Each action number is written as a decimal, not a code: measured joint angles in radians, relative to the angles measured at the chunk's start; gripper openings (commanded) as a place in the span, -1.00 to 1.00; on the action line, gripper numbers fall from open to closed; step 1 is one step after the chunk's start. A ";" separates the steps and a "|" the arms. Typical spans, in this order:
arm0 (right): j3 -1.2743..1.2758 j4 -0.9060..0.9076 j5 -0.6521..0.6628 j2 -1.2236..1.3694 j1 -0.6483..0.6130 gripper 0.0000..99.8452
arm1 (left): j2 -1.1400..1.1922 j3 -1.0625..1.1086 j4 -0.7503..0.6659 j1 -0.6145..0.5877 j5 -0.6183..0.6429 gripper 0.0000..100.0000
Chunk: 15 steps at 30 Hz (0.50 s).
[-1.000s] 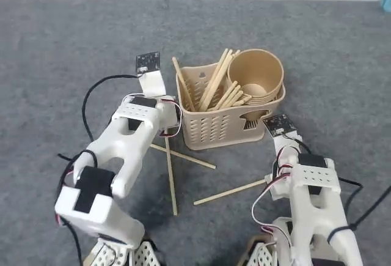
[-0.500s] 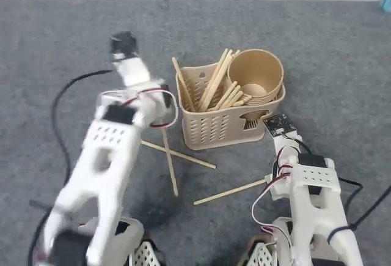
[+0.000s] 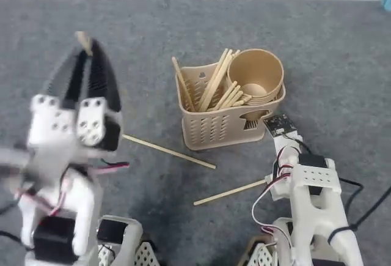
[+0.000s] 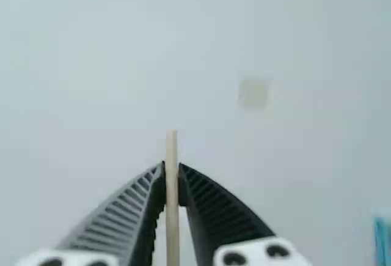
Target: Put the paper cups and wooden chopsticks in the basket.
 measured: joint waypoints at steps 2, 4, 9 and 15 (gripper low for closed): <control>0.000 0.000 0.000 0.000 0.000 -0.69 | -0.011 0.000 -0.104 0.002 0.002 -0.97; 0.000 0.000 0.000 0.000 0.000 -0.69 | -0.011 -0.002 -0.209 0.000 0.000 -0.97; 0.000 0.000 0.000 0.000 0.000 -0.69 | 0.055 -0.017 -0.413 0.046 -0.006 -0.97; 0.000 0.000 0.000 0.000 0.000 -0.69 | 0.209 -0.054 -0.477 0.167 -0.005 -0.97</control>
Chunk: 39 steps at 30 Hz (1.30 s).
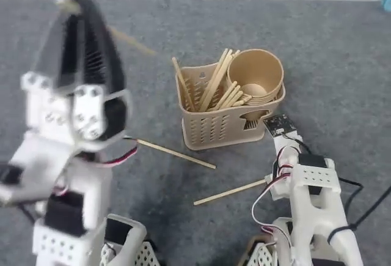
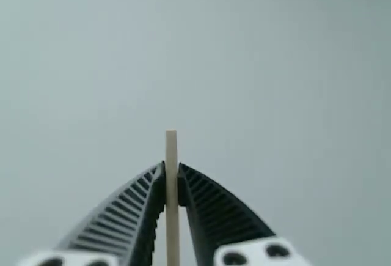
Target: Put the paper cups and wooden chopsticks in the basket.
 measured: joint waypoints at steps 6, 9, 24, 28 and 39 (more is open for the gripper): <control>0.000 0.000 0.000 0.000 0.000 -0.69 | 0.101 0.032 0.018 0.114 0.000 -0.97; 0.000 0.000 0.000 0.000 0.000 -0.69 | 0.147 0.103 -0.040 0.124 -0.002 -0.97; 0.000 0.000 0.002 0.000 0.000 -0.69 | 0.213 0.353 -0.100 0.133 0.017 -0.73; 0.000 0.000 0.002 0.000 0.000 -0.69 | 0.181 0.324 0.035 0.109 0.098 -0.78; 0.000 0.000 0.002 0.000 0.000 -0.69 | 0.052 0.011 0.703 -0.215 0.347 -0.78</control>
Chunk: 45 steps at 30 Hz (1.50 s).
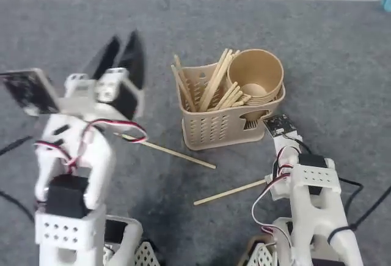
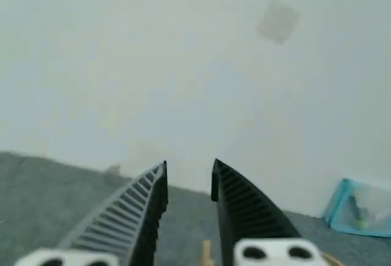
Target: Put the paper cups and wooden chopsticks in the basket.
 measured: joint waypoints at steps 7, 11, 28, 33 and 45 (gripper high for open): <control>0.000 0.000 0.002 0.000 0.000 -0.69 | 0.081 0.043 0.221 -0.236 0.081 -0.78; 0.000 0.000 0.003 0.000 0.000 -0.69 | 0.198 0.137 0.204 -0.330 0.092 -0.77; 0.000 0.000 0.003 0.000 0.000 -0.69 | 0.796 0.222 -0.083 -0.367 0.110 -0.77; 0.000 0.000 0.003 0.000 0.000 -0.69 | 0.939 0.186 -0.109 -0.367 0.109 -0.77; 0.000 0.000 0.003 0.000 0.000 -0.69 | 1.138 0.017 -0.006 -0.367 0.109 -0.77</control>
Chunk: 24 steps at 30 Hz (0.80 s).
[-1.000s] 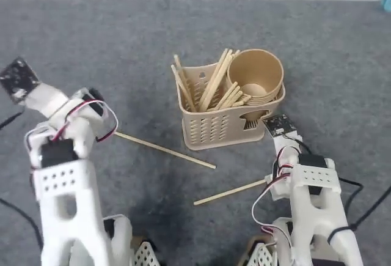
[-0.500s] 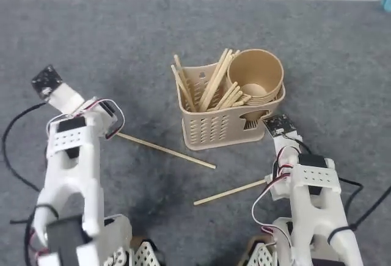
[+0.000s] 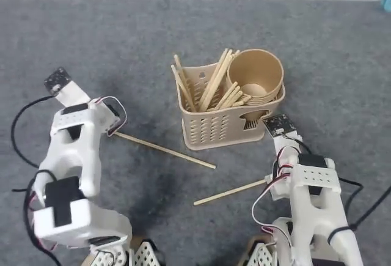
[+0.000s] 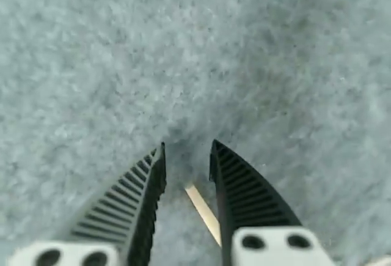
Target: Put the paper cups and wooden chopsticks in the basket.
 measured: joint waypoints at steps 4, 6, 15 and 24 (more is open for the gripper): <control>0.000 0.000 0.000 0.000 0.000 -0.69 | 0.002 -0.005 0.054 0.000 0.000 -0.77; 0.000 0.000 0.000 0.000 0.000 -0.69 | 0.002 -0.005 0.080 0.000 0.000 -0.77; 0.000 0.000 0.000 0.000 0.000 -0.69 | 0.002 -0.005 0.133 0.000 -0.002 -0.77; 0.000 0.000 0.054 0.000 0.000 -0.69 | 0.002 -0.005 0.147 0.028 0.000 -0.77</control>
